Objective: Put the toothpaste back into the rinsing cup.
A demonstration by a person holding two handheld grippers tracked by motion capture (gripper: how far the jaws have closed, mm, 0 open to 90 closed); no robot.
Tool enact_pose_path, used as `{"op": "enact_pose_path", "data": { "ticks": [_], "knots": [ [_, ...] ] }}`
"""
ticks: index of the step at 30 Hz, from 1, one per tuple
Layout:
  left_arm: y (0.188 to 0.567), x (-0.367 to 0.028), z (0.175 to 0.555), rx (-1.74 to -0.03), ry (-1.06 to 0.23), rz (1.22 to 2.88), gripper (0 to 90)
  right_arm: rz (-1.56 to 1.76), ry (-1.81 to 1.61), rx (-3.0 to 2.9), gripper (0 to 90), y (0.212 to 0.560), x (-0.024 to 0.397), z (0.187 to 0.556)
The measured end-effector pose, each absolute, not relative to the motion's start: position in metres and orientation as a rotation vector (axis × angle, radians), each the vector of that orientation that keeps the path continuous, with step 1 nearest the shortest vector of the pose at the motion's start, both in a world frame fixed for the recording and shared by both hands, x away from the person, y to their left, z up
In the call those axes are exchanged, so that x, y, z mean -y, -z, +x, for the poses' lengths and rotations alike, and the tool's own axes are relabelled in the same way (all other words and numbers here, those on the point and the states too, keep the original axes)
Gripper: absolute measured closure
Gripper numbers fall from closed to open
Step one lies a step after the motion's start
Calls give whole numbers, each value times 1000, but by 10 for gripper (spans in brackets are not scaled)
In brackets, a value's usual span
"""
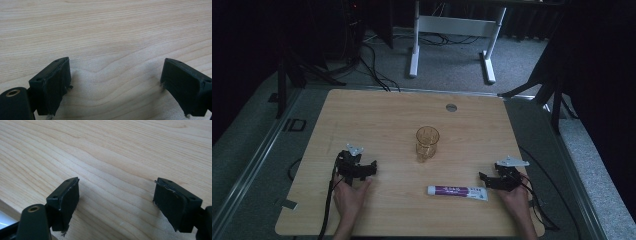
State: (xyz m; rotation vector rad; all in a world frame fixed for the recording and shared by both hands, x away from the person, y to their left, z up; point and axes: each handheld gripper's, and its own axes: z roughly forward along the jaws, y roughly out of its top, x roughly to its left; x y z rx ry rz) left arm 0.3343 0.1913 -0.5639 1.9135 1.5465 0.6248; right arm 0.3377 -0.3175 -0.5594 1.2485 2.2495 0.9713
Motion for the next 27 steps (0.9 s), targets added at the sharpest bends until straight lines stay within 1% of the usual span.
{"op": "enact_pose_path", "data": {
  "ticks": [5,9,10,12,15,22,27],
  "knots": [
    [564,-191,334,-1547,-625,1913,97,1238,-977,-2258,206,559,318,338],
    [564,-191,335,-1560,-630,1904,97,1218,-984,-2272,228,559,319,338],
    [564,-191,335,-1570,-633,1899,97,1214,-987,-2273,254,559,319,338],
    [564,-190,335,-1576,-636,1897,97,1217,-986,-2270,336,557,320,337],
    [564,-190,335,-1577,-636,1897,97,1193,-987,-2270,355,555,321,334],
    [564,-190,335,-1579,-637,1895,97,1051,-973,-2266,365,533,313,324],
    [564,-190,335,-1580,-637,1895,97,968,-949,-2239,396,518,310,320]
  ]
}}
